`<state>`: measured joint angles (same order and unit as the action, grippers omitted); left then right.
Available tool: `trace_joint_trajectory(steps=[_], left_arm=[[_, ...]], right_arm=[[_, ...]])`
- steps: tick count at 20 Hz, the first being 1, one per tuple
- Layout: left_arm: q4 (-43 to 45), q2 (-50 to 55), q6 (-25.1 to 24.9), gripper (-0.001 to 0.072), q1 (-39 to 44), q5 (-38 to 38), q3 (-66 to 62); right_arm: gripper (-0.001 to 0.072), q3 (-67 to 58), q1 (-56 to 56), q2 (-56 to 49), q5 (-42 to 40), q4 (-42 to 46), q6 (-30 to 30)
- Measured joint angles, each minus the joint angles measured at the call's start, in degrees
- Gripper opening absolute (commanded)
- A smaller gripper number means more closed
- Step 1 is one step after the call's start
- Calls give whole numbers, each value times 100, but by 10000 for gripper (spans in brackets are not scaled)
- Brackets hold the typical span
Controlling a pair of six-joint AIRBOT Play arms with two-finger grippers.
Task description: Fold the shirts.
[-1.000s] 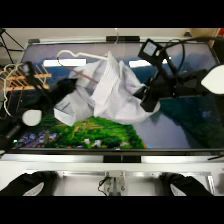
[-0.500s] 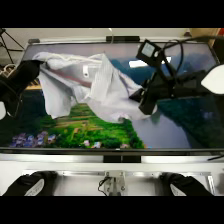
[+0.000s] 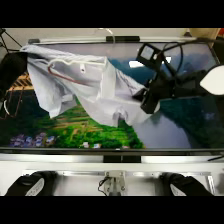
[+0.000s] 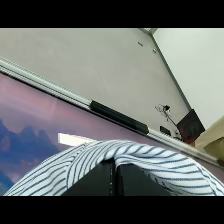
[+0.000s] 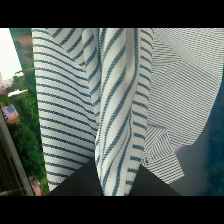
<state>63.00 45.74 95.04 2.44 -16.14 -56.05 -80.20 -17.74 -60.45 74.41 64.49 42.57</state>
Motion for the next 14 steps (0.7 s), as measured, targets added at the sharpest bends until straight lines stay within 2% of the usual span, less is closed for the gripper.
trace_joint_trajectory(steps=[6, 14], left_arm=[[144, -127, -723, 56, 4, -1143, -15], [442, -70, -986, 56, 0, -1539, -20]], right_arm=[[74, 4, 7, 0, -387, -66, 127], [73, 4, 7, 0, -625, -275, 122]])
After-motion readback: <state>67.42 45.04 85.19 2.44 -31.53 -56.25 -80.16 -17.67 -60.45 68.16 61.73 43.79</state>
